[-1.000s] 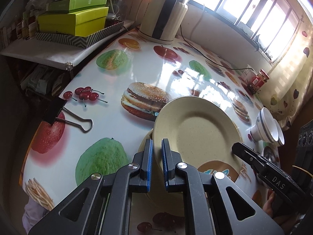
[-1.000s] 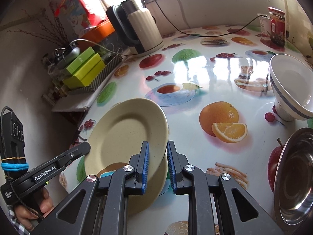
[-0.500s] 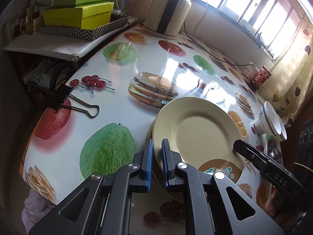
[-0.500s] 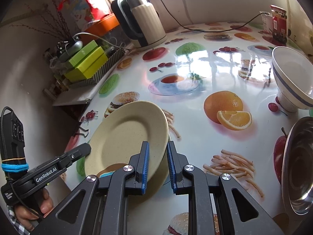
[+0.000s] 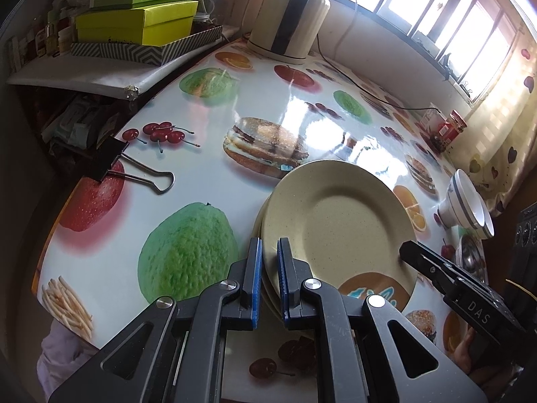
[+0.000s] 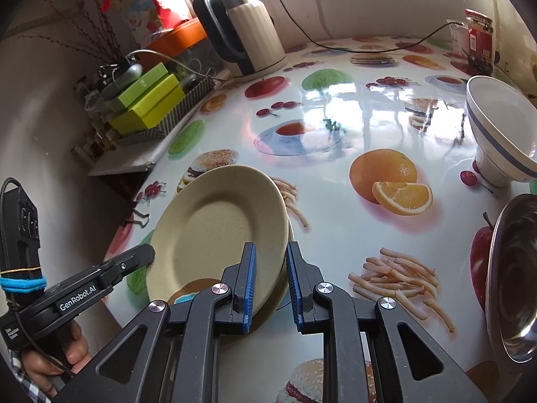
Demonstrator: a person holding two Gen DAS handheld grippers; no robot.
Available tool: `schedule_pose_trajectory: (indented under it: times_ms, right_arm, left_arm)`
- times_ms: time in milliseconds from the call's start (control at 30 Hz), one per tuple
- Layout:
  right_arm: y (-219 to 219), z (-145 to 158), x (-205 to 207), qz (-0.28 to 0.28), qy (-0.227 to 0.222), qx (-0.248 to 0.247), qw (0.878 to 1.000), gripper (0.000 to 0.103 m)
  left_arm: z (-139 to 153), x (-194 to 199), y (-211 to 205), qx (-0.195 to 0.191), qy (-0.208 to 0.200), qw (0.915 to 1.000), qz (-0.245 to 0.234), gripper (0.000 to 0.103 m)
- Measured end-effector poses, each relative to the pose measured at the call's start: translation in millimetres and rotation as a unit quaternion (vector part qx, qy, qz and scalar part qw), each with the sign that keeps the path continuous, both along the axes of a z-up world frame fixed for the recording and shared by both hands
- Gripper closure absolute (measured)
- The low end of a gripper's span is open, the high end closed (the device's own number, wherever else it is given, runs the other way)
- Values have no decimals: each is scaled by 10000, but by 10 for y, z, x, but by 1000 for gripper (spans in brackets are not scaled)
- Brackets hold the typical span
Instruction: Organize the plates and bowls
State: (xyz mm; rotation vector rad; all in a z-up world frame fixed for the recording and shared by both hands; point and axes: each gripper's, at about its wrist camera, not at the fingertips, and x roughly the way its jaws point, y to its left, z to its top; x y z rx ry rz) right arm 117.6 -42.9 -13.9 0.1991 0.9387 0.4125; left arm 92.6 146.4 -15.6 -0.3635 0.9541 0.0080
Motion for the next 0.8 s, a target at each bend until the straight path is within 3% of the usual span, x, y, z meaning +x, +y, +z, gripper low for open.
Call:
schedule_pose_trajectory:
  times_ms: [800]
  right_arm:
    - [50,-15,-62,65,-99,-207,9997,81]
  left_arm:
    - [3,-34,-17,47,-14,10000,32,94]
